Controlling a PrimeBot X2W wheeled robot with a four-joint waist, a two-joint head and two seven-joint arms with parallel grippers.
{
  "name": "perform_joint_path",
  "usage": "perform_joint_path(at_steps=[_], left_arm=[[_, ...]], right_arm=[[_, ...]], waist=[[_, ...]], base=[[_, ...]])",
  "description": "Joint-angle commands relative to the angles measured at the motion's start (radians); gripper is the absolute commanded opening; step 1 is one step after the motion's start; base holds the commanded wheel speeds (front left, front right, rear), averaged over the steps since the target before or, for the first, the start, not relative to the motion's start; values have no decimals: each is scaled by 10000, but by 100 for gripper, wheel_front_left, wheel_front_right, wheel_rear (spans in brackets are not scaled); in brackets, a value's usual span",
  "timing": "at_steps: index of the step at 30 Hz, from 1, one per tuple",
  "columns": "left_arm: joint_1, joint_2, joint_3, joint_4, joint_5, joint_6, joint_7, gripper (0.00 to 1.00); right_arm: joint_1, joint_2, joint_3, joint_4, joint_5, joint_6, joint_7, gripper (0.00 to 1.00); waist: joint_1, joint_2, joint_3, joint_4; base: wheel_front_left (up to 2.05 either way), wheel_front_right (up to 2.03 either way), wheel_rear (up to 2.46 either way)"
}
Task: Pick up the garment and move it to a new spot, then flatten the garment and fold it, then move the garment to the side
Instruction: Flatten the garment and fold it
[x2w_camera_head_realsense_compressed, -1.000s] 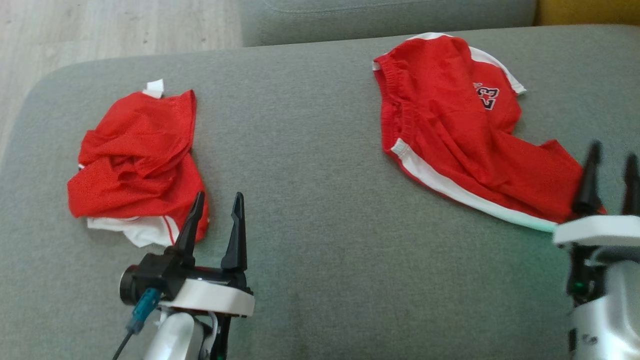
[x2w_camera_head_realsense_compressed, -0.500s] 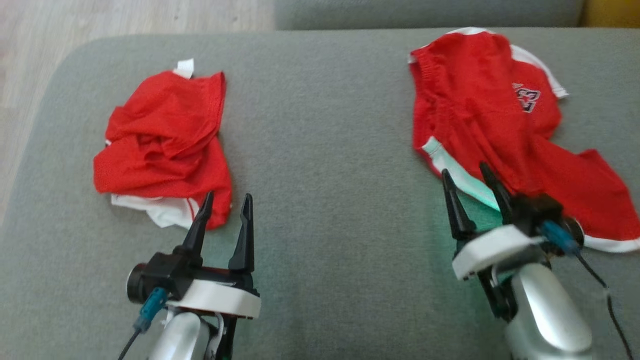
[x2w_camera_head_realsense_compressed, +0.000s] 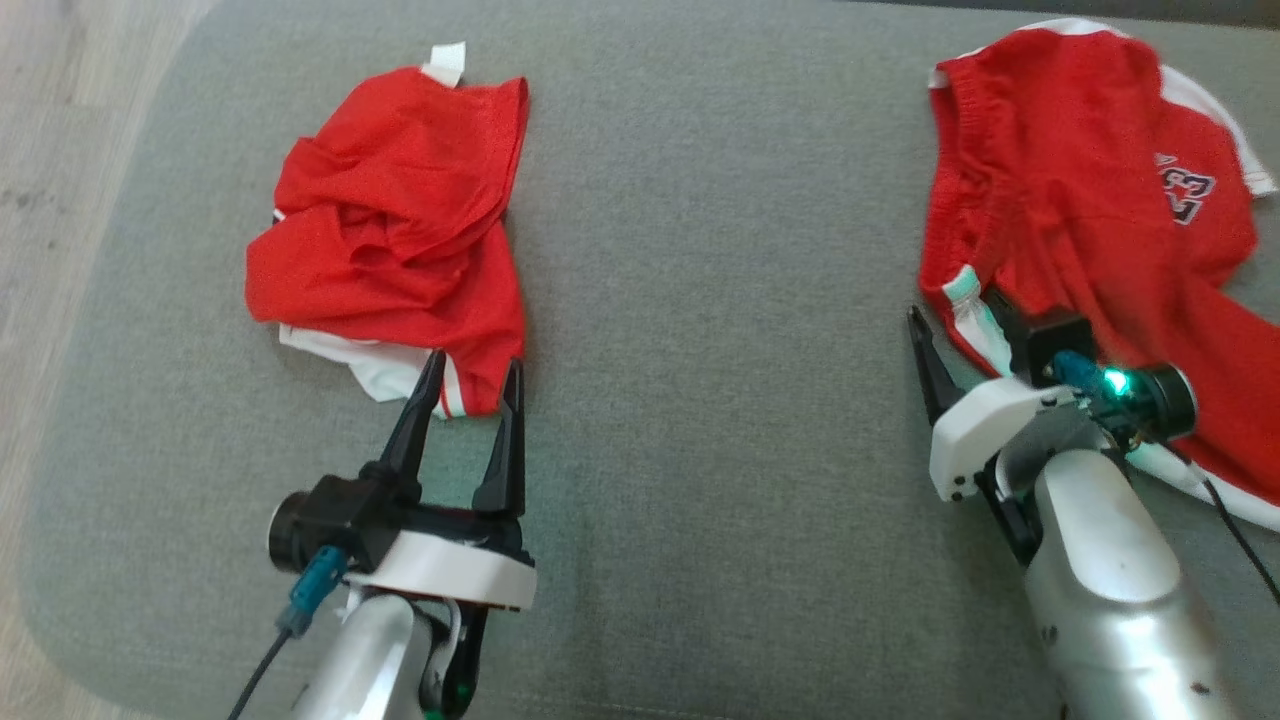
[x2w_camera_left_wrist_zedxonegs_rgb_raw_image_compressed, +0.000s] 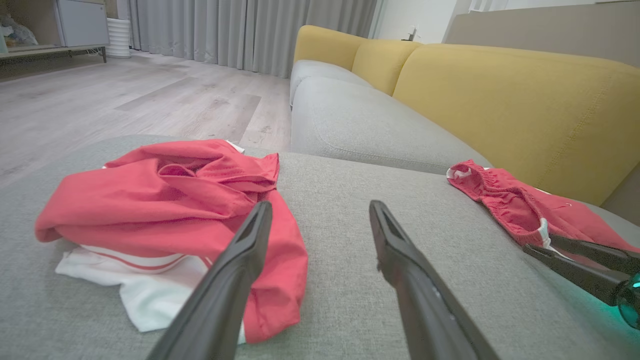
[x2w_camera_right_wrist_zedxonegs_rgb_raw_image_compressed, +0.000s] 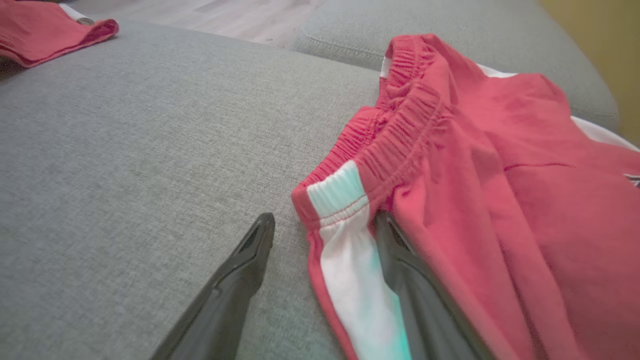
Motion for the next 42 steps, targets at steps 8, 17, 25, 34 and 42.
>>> perform_joint_path(at_steps=[8,17,25,34,42], left_arm=[[-589,16,154,-336,-100,64,-53,100],[-641,16,213,-181,-9,81,-53,100],[-470,16,344,-135,61,84,-53,100],[-157,16,512,37,13,87,-53,100],[-61,21,644,103,187,1,-53,100]], right_arm=[[-915,-1,608,778,431,-7,38,0],[-979,-1,2575,1051,2698,-7,-783,0],[-584,-1,4745,500,4268,-7,-822,0],[-80,-1,6313,-183,5001,-7,-691,100],[296,-1,4762,-564,4717,-7,-1336,100]], waist=[[-1,0,355,180],[-1,0,78,66],[-1,0,-310,-148],[-1,0,-803,-468],[-1,0,-1206,-1075]], base=[[0,0,0],[0,0,0],[0,0,0],[0,0,0],[0,0,0]])
